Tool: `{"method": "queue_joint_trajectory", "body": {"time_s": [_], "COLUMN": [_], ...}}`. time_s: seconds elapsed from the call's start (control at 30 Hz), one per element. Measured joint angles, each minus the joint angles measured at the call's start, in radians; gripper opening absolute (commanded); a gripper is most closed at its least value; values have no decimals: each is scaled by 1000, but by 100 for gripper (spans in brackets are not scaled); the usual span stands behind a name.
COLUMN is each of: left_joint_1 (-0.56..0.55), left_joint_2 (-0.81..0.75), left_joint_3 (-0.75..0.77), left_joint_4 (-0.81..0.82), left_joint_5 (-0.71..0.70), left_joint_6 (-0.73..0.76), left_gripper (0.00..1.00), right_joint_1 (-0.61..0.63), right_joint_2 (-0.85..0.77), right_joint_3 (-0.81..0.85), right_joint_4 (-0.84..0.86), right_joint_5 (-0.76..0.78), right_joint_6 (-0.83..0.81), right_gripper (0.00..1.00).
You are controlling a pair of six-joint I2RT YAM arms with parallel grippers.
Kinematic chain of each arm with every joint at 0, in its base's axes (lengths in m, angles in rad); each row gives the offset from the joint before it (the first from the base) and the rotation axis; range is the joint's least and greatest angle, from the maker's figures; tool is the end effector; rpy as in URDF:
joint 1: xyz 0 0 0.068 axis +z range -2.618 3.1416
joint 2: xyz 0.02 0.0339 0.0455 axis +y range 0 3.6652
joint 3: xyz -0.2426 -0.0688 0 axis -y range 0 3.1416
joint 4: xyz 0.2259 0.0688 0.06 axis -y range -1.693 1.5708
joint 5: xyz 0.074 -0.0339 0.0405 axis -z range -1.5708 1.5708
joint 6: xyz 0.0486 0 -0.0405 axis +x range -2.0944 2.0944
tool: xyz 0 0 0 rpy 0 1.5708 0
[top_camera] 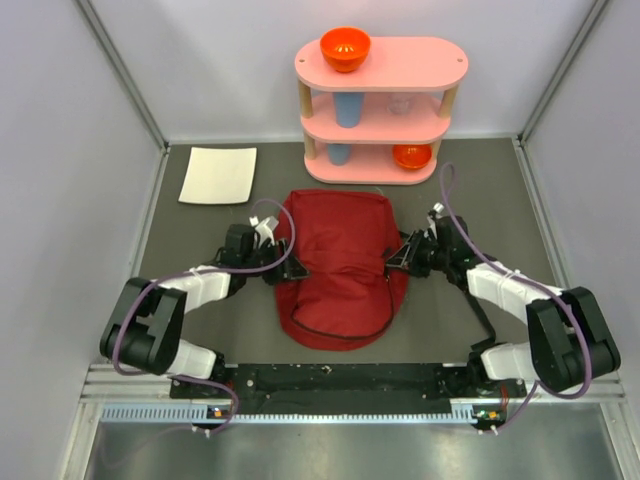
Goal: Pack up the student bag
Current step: Adjust the student bag at the center of the board, then reset both arms
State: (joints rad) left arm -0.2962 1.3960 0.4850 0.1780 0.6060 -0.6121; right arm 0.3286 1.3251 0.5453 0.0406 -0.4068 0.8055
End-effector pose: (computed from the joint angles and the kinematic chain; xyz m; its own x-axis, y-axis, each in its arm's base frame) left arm 0.2295 -0.0990 0.1345 -0.8943 -0.2209 -0.3893 0.1600 0.6545 -0.7389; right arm 0.2318 0.0994 0.1527 -0.8551 0.4082 -0.3197 0.0628 0.6936 0.7176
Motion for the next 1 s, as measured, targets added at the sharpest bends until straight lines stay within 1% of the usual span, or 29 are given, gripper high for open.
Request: {"method": "queue_joint_trajectory", "body": {"time_s": [0.1,0.23,0.33,0.37,0.43,0.47,0.5,0.57,0.63,0.67,0.7,0.73,0.8,0.9,1.0], "left_joint_1": [-2,-7,-8,-8,-7,-7,-7,-8,-8,-8,-8,-8,-8,-8,-8], "left_joint_2": [59,142,180,187,184,174,164,113,26,-32,-93,-146,-287,-444,-550], "left_joint_3": [75,192,251,268,278,277,274,250,211,190,170,156,134,125,123], "left_joint_4": [15,33,50,52,61,59,54,32,-9,-40,-74,-102,-185,-256,-308], "left_joint_5": [23,57,67,67,67,63,60,37,0,-34,-76,-108,-220,-368,-495], "left_joint_6": [-15,-24,-33,-37,-41,-41,-39,-24,-7,3,14,23,45,72,106], "left_gripper": [54,56,57,58,63,67,71,76,79,81,95,99,99,99,99], "right_joint_1": [-26,-55,-61,-62,-63,-63,-63,-63,-63,-63,-64,-64,-64,-64,-63], "right_joint_2": [-13,3,48,60,62,56,51,20,-22,-50,-80,-113,-175,-259,-345], "right_joint_3": [21,64,105,112,116,116,116,116,116,116,116,116,116,114,102], "right_joint_4": [-5,-4,-3,-4,-8,-12,-16,-43,-68,-84,-103,-125,-167,-230,-269], "right_joint_5": [32,34,19,15,13,14,17,29,45,59,76,95,135,204,271], "right_joint_6": [-2,-8,-11,-12,-16,-22,-24,-40,-60,-74,-89,-103,-133,-167,-190], "right_gripper": [23,29,45,52,59,64,67,70,71,72,72,73,73,76,83]}}
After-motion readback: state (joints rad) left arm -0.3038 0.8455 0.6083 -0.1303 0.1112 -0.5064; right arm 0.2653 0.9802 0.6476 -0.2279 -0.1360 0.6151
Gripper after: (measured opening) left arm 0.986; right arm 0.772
